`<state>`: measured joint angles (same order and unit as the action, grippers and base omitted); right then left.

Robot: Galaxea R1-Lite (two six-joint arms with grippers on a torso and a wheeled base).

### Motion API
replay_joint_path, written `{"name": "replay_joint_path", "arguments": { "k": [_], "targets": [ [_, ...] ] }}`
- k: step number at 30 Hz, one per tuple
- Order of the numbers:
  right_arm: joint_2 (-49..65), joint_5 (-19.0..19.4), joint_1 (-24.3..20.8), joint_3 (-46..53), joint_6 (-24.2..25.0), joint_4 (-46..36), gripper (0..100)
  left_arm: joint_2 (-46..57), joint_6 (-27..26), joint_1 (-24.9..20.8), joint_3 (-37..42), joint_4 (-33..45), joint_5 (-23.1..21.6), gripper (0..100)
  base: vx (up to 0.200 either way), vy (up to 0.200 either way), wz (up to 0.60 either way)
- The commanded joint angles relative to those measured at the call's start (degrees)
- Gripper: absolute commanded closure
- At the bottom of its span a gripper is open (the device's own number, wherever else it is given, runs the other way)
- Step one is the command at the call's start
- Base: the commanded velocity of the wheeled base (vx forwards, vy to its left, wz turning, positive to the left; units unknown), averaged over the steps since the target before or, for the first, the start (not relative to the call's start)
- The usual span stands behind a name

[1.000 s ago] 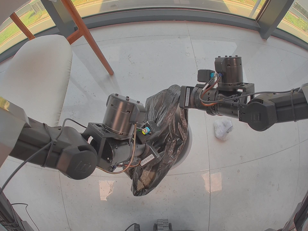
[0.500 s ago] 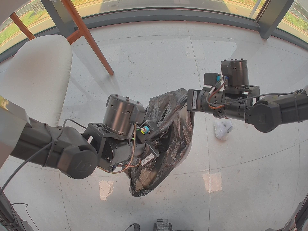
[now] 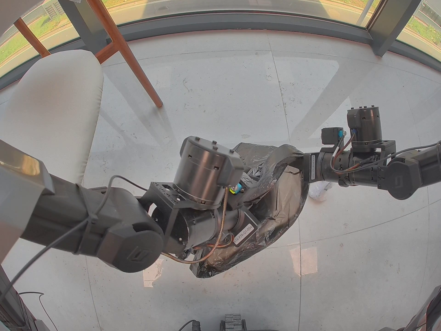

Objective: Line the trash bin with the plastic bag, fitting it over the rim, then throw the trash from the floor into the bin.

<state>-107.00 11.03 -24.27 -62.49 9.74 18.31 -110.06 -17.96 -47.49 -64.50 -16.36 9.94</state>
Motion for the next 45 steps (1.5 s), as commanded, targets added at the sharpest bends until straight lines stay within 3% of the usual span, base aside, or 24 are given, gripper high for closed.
{"name": "replay_joint_path", "arguments": {
  "k": [1,6,14,24,28,29,35,45],
  "targets": [
    [-0.1,0.2,1.2,2.0,-1.0,0.1,100,-2.2,-0.3,-0.6,-0.2,-0.1,0.1,100,0.0,0.0,0.0],
    [-4.3,0.3,1.9,2.0,-1.0,4.2,100,-3.7,-0.4,-0.4,-0.3,-0.6,0.3,100,0.0,0.0,0.0],
    [-13.3,0.3,2.7,1.2,-0.8,23.3,100,-5.3,-0.2,2.3,-3.4,-2.4,1.8,100,0.0,0.0,0.0],
    [-13.8,0.4,1.2,-1.8,-0.7,24.3,100,-5.0,-0.3,7.9,-7.1,-2.4,1.7,100,0.0,0.0,0.0],
    [-12.5,2.4,0.8,-3.3,-0.8,24.2,100,-5.0,-0.3,9.6,-8.6,-2.4,1.6,100,0.0,0.0,0.0],
    [-11.9,2.6,0.8,-3.8,-0.9,23.7,0,-5.0,-0.2,9.7,-8.9,-2.4,1.6,100,0.0,0.0,0.0],
    [-9.1,3.1,0.7,-2.3,-0.5,23.4,0,-5.0,-0.1,10.4,-8.9,-2.4,1.6,100,0.0,0.0,0.0],
    [0.5,9.4,0.8,8.3,-0.4,20.0,0,-4.7,-0.4,14.8,-10.8,-2.4,1.2,100,0.0,0.0,0.0]
  ]
}}
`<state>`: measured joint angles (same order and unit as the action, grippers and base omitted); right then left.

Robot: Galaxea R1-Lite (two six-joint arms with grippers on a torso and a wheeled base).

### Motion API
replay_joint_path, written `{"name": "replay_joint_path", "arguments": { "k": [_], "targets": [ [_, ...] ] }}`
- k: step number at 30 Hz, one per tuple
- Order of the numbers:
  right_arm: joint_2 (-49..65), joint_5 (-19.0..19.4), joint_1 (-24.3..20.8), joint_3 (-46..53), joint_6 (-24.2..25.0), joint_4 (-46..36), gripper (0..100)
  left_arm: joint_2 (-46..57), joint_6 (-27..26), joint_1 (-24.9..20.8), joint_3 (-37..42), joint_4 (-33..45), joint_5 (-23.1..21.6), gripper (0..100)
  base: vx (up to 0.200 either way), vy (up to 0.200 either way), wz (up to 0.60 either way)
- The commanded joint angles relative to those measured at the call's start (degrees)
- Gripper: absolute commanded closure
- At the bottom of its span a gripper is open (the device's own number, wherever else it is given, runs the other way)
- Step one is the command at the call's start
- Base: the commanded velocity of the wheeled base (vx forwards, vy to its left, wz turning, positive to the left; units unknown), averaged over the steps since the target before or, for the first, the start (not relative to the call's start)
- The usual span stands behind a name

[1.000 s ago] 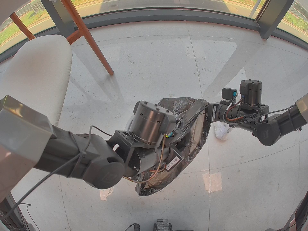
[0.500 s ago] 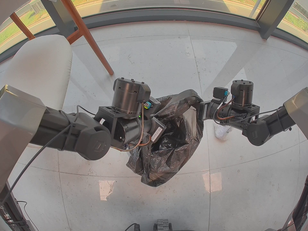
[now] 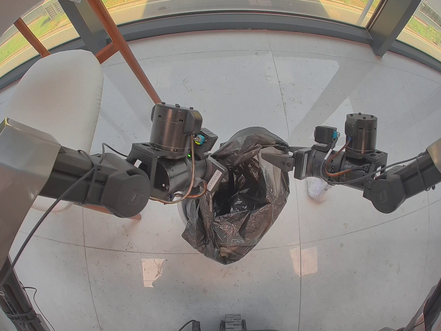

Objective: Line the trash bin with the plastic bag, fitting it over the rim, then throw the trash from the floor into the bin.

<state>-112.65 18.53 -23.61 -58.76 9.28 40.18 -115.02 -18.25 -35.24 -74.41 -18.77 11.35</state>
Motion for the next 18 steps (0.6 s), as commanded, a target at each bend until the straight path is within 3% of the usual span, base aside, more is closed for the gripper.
{"name": "replay_joint_path", "arguments": {
  "k": [1,18],
  "targets": [
    [6.9,2.2,0.2,5.3,0.0,-1.9,0,0.3,-0.1,2.9,-1.0,0.1,-0.3,100,0.0,0.0,0.0],
    [18.5,2.1,1.3,9.3,3.6,-2.1,0,0.3,-0.2,9.8,-0.3,0.1,-1.8,100,0.0,0.0,0.0]
  ]
}}
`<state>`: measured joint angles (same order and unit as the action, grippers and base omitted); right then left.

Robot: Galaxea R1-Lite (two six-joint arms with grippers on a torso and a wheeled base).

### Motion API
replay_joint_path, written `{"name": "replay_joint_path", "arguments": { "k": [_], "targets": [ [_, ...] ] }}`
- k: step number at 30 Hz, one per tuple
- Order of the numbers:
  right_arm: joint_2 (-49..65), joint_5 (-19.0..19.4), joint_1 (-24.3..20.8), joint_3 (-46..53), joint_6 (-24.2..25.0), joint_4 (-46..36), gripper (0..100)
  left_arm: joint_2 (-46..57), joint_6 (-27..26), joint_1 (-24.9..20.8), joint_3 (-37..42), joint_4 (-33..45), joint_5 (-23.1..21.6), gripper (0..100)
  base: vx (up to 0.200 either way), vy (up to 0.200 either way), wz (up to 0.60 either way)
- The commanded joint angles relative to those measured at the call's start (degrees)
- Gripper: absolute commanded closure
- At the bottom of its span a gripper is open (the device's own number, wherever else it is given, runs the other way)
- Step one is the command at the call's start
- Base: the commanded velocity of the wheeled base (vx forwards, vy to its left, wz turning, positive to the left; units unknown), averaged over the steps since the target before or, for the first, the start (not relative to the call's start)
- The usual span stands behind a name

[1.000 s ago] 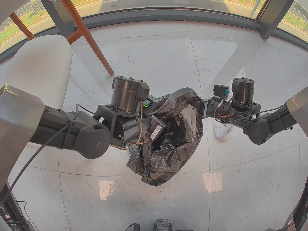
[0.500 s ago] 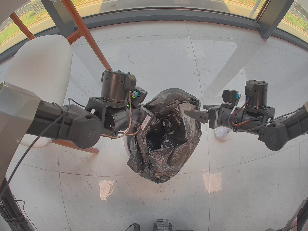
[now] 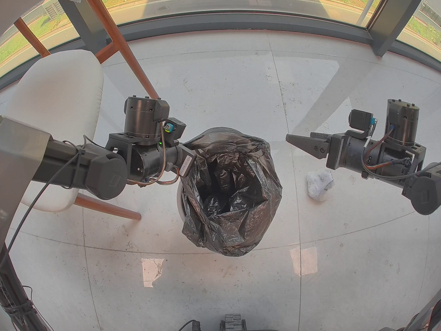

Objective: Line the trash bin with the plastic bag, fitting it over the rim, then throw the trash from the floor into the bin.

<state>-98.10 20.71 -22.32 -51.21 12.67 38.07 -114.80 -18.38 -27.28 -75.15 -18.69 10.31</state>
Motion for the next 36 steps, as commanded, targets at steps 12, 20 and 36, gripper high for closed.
{"name": "replay_joint_path", "arguments": {
  "k": [12,20,36],
  "targets": [
    [7.0,-0.1,0.9,5.3,0.3,0.1,0,0.1,-1.1,5.7,0.4,0.4,-2.8,100,0.0,0.0,0.0],
    [7.1,-0.3,0.9,5.8,0.3,0.1,0,0.4,-1.1,5.9,1.0,0.1,-3.3,0,0.0,0.0,0.0],
    [8.5,-0.4,1.8,8.1,0.3,0.0,0,12.2,-6.2,8.4,16.4,-0.1,-7.1,0,0.0,0.0,0.0]
  ]
}}
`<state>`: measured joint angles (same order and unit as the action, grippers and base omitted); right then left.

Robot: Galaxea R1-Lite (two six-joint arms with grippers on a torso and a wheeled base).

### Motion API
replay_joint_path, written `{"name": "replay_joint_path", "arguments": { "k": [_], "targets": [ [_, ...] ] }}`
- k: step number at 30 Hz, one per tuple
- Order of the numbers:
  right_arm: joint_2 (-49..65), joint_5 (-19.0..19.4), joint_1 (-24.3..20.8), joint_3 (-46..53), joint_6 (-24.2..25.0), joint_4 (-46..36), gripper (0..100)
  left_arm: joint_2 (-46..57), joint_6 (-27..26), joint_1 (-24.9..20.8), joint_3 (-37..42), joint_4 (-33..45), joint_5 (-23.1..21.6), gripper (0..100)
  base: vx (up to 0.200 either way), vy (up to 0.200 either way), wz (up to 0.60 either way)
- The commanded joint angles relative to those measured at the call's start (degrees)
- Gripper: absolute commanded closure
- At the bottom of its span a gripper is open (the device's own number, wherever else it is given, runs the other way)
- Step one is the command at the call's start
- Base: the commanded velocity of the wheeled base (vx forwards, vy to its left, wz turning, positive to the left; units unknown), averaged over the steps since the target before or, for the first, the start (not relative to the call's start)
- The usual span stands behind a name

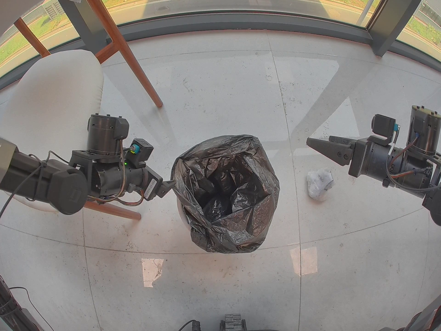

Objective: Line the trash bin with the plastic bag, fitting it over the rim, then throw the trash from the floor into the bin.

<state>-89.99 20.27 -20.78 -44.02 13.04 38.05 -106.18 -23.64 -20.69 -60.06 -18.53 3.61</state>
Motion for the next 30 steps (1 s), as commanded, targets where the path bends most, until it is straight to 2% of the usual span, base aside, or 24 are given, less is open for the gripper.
{"name": "replay_joint_path", "arguments": {
  "k": [1,4,6,11,14,16,17,18,20,21,22,25,30],
  "targets": [
    [0.4,0.0,0.2,1.0,0.0,0.1,0,3.8,-1.1,2.0,0.9,-0.2,-0.4,0,0.0,0.0,0.0],
    [0.4,-0.1,0.1,1.0,0.0,0.0,0,4.9,-0.7,1.3,1.9,0.3,-0.5,0,0.0,0.0,0.0],
    [0.4,-0.1,0.2,1.0,0.0,0.0,0,6.6,-0.1,-1.1,4.7,0.8,-0.6,0,0.0,0.0,0.0],
    [0.5,-0.1,0.2,1.1,0.0,0.0,0,7.5,5.9,-4.4,7.7,0.9,-0.5,0,0.0,0.0,0.0],
    [0.5,-0.1,0.2,1.1,0.0,0.0,0,7.0,16.9,-9.2,6.3,1.2,0.4,0,0.0,0.0,0.0],
    [0.5,-0.1,0.2,1.0,0.0,0.0,0,7.0,26.2,-11.4,4.3,3.1,1.3,0,0.0,0.0,0.0],
    [0.5,-0.1,0.2,1.0,0.0,0.0,0,7.0,26.2,-11.4,4.3,3.1,1.3,0,0.0,0.0,0.0],
    [0.4,-0.1,0.2,1.1,0.0,0.0,0,7.0,33.7,-13.9,2.3,6.8,2.0,0,0.0,0.0,0.0],
    [0.4,-0.1,0.2,1.1,0.0,0.0,0,6.8,39.5,-16.2,1.1,10.9,4.0,0,0.0,0.0,0.0],
    [0.4,-0.1,0.2,1.1,0.0,0.0,0,6.7,40.5,-16.5,1.0,11.4,4.3,0,0.0,0.0,0.0],
    [0.3,-0.1,0.2,1.1,0.0,0.1,0,5.5,45.7,-17.9,0.2,13.5,6.0,0,0.0,0.0,0.0],
    [0.1,-0.1,0.2,1.1,0.0,0.1,0,1.9,52.5,-18.4,-0.6,14.0,6.6,0,0.0,0.0,0.0],
    [0.0,-0.1,0.1,1.2,0.0,0.1,0,-3.1,55.9,-18.4,-2.7,13.8,7.9,0,0.0,0.0,0.0]
  ]
}}
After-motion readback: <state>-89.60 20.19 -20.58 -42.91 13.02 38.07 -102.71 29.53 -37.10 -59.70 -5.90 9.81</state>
